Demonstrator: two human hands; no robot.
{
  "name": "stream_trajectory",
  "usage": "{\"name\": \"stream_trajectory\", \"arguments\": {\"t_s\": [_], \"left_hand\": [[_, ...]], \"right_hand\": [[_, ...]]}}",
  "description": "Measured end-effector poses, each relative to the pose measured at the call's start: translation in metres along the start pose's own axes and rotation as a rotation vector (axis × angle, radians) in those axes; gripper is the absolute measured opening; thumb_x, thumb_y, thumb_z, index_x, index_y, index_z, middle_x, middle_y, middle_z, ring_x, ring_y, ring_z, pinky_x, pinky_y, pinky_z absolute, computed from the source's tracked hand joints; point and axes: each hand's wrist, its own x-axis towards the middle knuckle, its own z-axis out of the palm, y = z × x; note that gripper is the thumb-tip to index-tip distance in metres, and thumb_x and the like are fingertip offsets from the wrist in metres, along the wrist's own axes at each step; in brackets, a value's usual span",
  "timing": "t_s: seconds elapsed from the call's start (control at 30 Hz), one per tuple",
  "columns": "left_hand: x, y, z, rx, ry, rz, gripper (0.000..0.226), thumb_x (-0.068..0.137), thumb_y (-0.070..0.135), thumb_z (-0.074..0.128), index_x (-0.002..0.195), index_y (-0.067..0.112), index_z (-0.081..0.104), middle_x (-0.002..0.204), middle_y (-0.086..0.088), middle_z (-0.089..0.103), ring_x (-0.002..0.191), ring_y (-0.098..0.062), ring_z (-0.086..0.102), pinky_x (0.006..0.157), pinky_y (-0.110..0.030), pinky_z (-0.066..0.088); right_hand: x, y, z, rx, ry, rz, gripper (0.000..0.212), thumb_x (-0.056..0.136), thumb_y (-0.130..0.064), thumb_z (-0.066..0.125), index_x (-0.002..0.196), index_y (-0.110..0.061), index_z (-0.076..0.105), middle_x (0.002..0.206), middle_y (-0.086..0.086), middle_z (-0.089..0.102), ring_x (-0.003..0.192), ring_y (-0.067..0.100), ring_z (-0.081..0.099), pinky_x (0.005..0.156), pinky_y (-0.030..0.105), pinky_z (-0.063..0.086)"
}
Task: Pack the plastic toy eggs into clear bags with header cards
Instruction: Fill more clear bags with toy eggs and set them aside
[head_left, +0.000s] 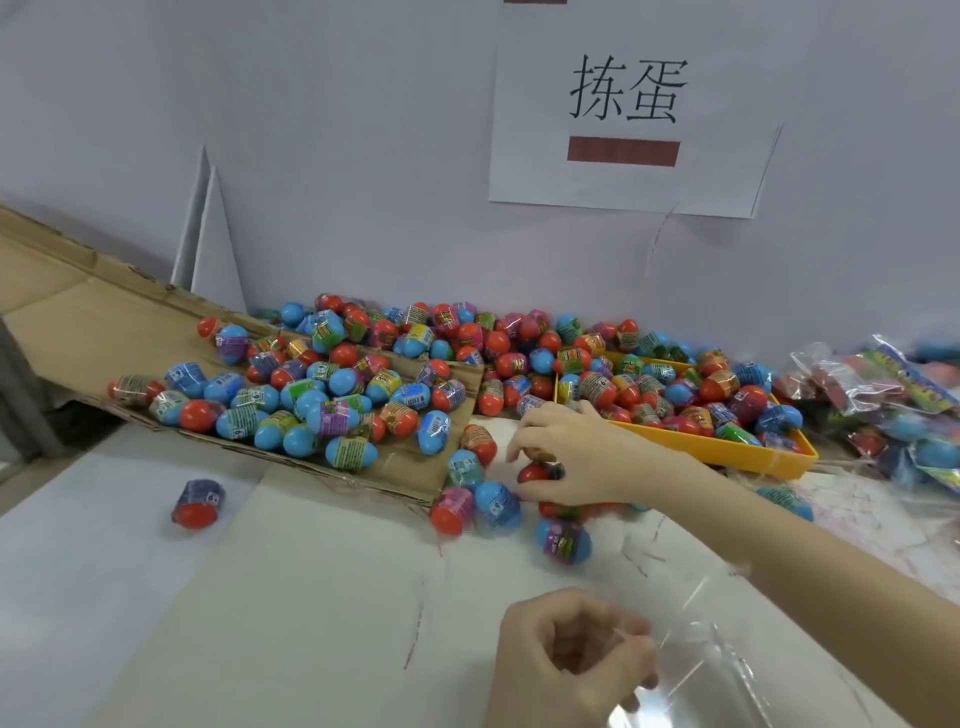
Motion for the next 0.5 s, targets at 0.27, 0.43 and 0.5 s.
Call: {"name": "stream_trajectory", "arguments": {"t_s": [0.27,0.43,0.5], "left_hand": [[0.0,-0.001,-0.002,-0.028,0.001,0.051,0.01,0.059,0.009,0.07,0.057,0.019,0.071,0.053,-0.004,0.067,0.042,-0.011,0.059,0.048,-0.016,0.046],[-0.002,0.001,-0.001,-0.029,0.017,0.082,0.011,0.059,0.006,0.07,0.058,0.017,0.072,0.053,-0.005,0.067,0.042,-0.011,0.058,0.047,-0.016,0.046],[-0.003,0.002,-0.001,-0.014,0.035,0.097,0.019,0.062,-0.003,0.076,0.061,0.015,0.07,0.053,-0.005,0.066,0.041,-0.012,0.057,0.044,-0.014,0.043]], "right_hand": [[-0.04,0.0,-0.032,0.434,0.267,0.238,0.045,0.084,0.009,0.057,0.103,-0.032,0.053,0.105,0.0,0.055,0.096,0.009,0.049,0.089,0.02,0.044],[-0.057,-0.01,-0.033,0.662,0.341,0.389,0.047,0.079,0.008,0.063,0.117,-0.02,0.058,0.118,-0.005,0.053,0.111,0.01,0.049,0.093,0.025,0.045],[-0.071,-0.02,-0.038,0.937,0.428,0.398,0.045,0.078,0.007,0.064,0.111,-0.023,0.059,0.118,-0.005,0.058,0.106,0.008,0.058,0.087,0.025,0.05]]}}
